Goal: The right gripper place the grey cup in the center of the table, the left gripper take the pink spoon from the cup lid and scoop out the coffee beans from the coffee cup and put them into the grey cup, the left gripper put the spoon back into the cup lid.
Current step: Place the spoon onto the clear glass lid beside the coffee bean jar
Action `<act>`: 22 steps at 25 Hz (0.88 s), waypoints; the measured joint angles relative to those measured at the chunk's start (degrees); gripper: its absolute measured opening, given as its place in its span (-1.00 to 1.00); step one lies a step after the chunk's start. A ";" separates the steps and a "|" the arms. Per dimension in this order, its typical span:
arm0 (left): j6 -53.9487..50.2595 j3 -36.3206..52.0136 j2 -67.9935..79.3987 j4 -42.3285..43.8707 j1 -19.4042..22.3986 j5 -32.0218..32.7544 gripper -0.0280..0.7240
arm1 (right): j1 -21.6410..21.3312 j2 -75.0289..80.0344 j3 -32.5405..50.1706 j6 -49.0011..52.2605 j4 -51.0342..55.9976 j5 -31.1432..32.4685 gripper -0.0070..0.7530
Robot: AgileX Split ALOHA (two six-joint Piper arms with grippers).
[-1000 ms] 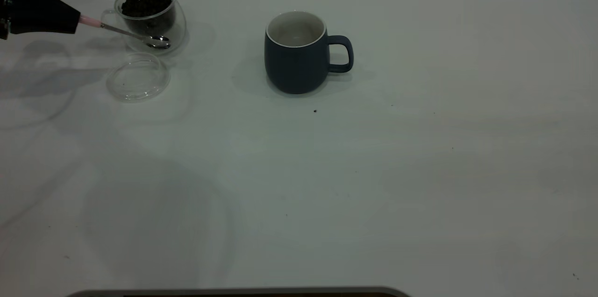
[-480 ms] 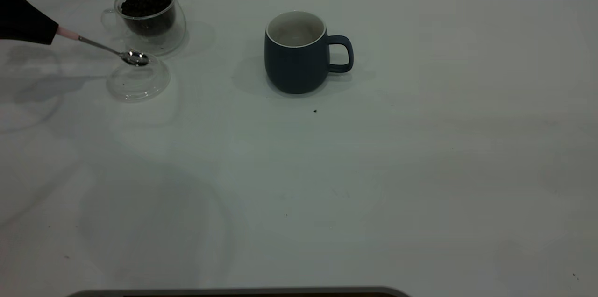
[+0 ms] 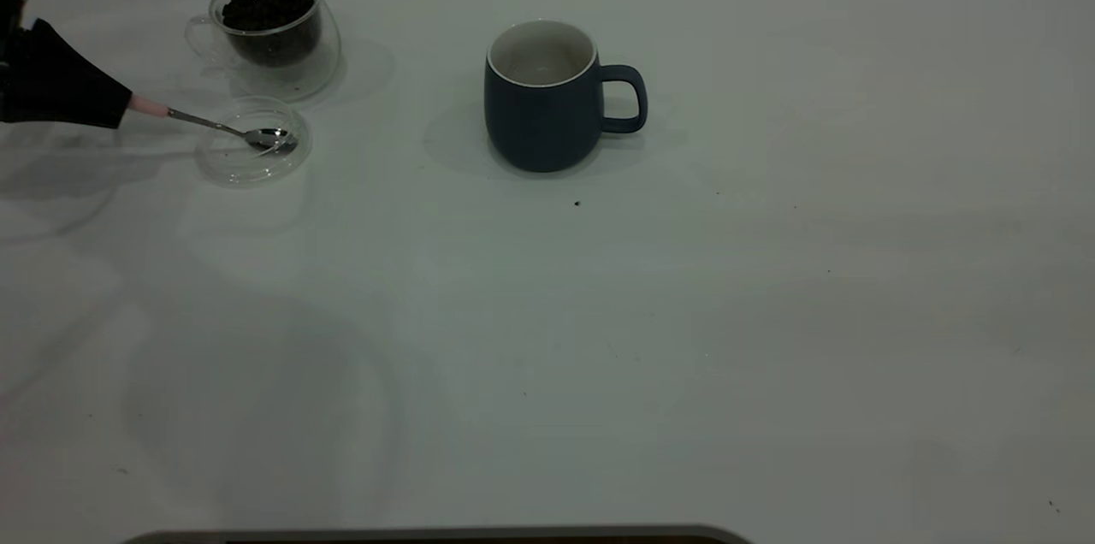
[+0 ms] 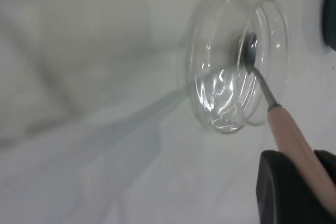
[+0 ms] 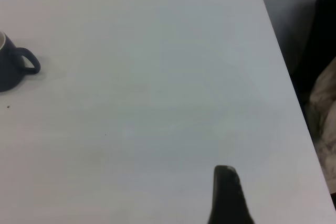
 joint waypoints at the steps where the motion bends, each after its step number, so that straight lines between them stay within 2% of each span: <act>1: -0.06 0.00 0.31 -0.24 -0.19 0.00 -0.57 | 0.00 0.00 0.00 0.00 0.00 0.00 0.42; 17: -0.91 0.00 1.60 -2.38 -1.46 0.00 -0.56 | 0.00 0.00 0.00 0.00 0.00 0.00 0.42; 20: -1.19 0.00 1.65 -1.93 -1.46 0.00 -0.45 | 0.00 0.00 0.00 0.00 0.00 0.00 0.42; 22: -1.65 0.00 1.71 -1.39 -1.46 0.00 -0.29 | 0.00 0.00 0.00 0.00 0.00 0.00 0.42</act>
